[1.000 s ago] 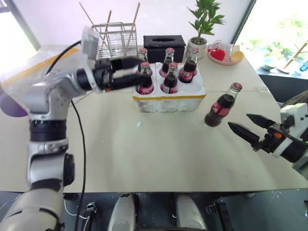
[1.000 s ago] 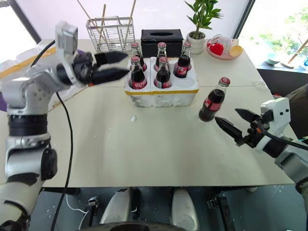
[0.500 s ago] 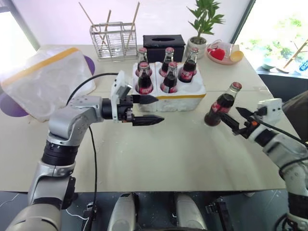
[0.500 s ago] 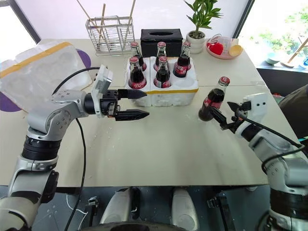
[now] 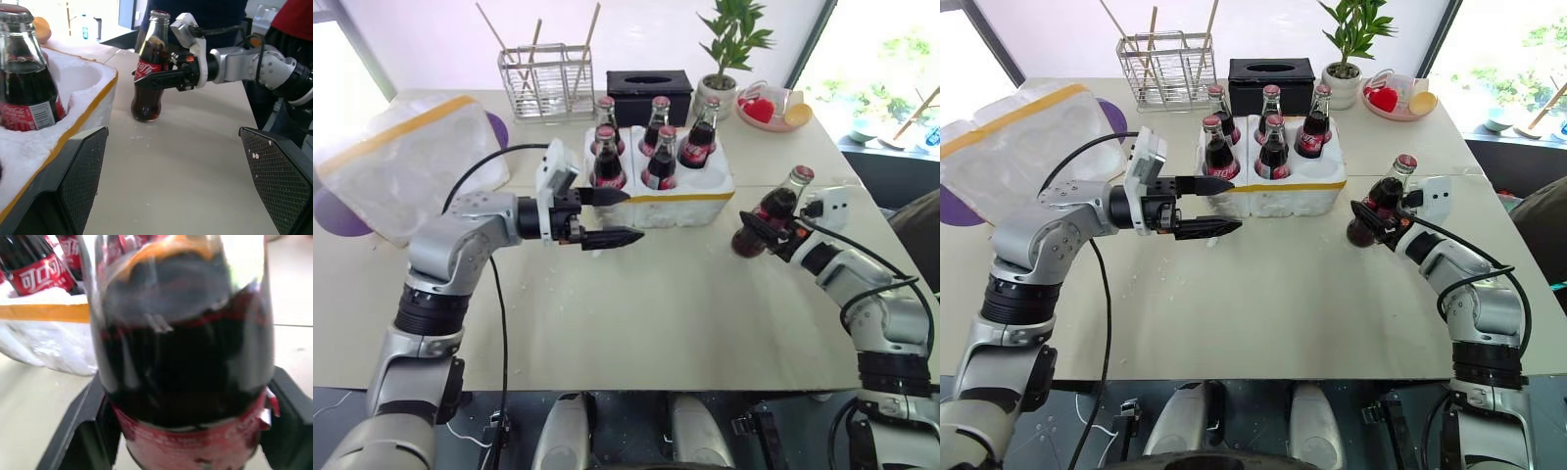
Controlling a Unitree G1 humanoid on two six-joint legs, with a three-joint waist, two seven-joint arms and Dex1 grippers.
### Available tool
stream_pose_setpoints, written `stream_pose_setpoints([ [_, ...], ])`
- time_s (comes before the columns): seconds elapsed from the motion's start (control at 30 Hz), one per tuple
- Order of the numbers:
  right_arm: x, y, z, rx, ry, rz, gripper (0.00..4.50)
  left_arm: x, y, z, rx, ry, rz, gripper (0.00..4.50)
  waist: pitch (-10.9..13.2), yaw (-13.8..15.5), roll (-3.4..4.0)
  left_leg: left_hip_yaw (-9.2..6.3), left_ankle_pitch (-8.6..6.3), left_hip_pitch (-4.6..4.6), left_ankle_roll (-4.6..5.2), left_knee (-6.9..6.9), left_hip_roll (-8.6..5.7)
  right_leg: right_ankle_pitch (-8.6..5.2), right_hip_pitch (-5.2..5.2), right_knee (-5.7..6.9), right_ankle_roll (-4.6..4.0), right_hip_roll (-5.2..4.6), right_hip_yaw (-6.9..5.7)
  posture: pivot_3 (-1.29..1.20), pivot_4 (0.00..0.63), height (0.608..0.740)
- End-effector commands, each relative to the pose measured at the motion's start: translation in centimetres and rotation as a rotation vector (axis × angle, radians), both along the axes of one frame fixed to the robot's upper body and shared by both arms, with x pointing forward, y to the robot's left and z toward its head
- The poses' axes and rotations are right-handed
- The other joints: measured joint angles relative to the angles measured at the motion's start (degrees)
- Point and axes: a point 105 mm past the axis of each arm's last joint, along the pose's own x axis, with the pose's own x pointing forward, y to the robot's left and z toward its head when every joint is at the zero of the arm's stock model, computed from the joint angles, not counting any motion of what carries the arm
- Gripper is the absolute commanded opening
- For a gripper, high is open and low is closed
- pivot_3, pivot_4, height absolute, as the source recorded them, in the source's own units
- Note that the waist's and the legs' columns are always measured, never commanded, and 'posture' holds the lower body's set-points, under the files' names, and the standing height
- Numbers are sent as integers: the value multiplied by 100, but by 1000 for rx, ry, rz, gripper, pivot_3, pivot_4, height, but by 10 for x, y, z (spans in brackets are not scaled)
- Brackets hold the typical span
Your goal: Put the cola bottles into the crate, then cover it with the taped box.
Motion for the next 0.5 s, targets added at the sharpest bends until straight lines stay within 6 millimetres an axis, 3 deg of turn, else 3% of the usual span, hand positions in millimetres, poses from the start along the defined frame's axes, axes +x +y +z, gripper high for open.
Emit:
stream_pose_setpoints([
  [0.03,-8,4,70,-2,-213,63,2846,1,12,16,-18,-68,45,4500,7,-3,11,0,0,-1,0,0,0,0,-2,1,0,0,0,0,150,740],
  [0.13,-3,14,108,10,-292,110,2846,5,22,16,-22,-70,90,4500,22,-65,35,4,0,-3,0,0,0,1,-7,1,0,0,4,0,150,740],
  [0.27,11,36,139,21,-350,173,2846,9,29,16,-24,-75,127,4500,25,-141,37,6,0,-2,0,-5,2,4,-12,6,7,3,7,0,150,740],
  [0.4,26,53,151,26,-367,205,2846,11,31,16,-27,-81,142,4500,25,-133,37,2,0,-2,0,-18,6,12,-17,7,21,10,4,0,150,740],
  [0.5,41,68,144,13,-346,228,2846,11,31,18,-34,-89,149,4500,25,-108,36,3,-1,-6,1,-18,5,12,-17,5,22,9,4,0,150,740],
])
